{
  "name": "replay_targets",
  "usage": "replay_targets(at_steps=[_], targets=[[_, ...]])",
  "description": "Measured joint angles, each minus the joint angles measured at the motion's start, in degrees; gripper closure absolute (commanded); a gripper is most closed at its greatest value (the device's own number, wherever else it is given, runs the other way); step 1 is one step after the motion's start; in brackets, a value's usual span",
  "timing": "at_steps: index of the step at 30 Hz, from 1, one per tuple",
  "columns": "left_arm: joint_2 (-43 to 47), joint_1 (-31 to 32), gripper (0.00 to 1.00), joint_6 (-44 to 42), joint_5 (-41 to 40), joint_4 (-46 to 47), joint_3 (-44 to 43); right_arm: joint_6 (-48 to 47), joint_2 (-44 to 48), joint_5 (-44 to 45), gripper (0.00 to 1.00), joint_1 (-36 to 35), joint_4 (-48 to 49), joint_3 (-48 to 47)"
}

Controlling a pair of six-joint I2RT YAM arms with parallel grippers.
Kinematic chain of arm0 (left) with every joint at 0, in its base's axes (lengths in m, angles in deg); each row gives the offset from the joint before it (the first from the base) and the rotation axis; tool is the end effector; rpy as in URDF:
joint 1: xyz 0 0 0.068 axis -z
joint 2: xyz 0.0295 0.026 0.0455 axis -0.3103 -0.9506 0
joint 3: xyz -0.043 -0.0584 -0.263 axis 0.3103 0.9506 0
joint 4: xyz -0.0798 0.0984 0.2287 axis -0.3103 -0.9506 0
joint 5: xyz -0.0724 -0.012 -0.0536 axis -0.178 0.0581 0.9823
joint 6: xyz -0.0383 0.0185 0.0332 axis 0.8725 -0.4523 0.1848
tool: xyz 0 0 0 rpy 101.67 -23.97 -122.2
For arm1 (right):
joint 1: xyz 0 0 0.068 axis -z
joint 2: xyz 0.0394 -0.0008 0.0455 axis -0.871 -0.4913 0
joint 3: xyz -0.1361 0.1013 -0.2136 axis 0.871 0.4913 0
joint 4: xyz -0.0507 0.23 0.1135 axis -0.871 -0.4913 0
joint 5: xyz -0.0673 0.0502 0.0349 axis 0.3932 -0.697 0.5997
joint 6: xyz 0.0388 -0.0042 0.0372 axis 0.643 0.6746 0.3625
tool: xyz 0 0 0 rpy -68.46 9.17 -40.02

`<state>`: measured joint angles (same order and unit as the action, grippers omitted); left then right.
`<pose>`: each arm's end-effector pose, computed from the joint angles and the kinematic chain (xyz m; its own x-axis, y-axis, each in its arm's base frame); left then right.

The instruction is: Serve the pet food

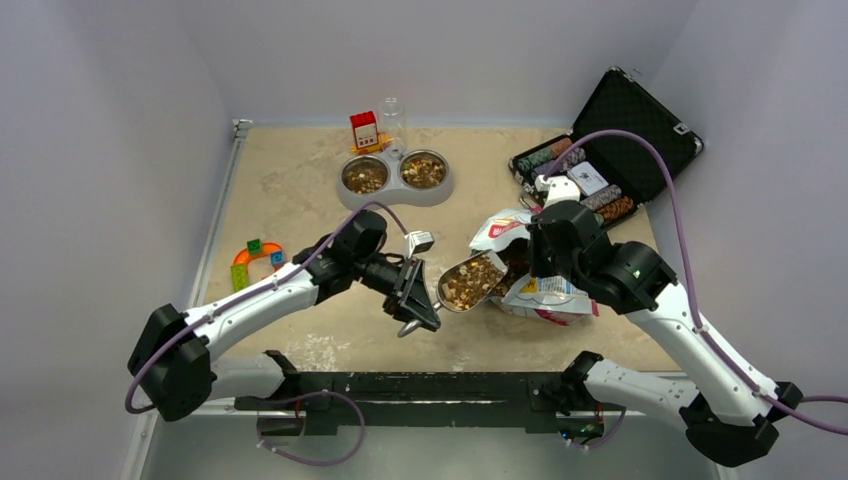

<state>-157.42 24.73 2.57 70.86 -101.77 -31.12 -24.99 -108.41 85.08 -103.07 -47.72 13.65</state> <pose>0.1691 -0.1995 0.2603 -0.9441 0.2822 0.1703 -0.0726 0.3259 -0.9426 0.1273 0.0986 0.3859 -0.6340 -0.0513 -0.7716 -0.1730 0.9819 0.0768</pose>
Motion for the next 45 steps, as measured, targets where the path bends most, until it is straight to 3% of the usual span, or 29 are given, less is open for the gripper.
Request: replay_targets(at_steps=[7,16,30,38,45], targets=[[5.2,-1.75,1.0,3.02,-0.13,1.31,0.22,0.79,-0.81,0.59,1.0,0.66,-0.02,-0.09],[5.31,-9.92,1.0,7.58,0.09,5.05,-1.01,0.63,-0.31,0.55,1.0,0.96,0.0,0.28],[-17.86,-25.46,1.0,15.85,-0.83,18.73,-8.09,-0.07,-0.85,-2.29,1.0,1.22,-0.17,-0.35],[-23.43,-35.23,1.0,14.93,-2.25,16.7,-9.66,-2.03,-2.16,-3.72,1.0,1.66,-0.02,-0.63],[-24.85,-41.42,1.0,10.84,-3.02,8.66,-12.15,-4.66,-3.39,-5.33,1.0,3.41,0.74,-0.96]])
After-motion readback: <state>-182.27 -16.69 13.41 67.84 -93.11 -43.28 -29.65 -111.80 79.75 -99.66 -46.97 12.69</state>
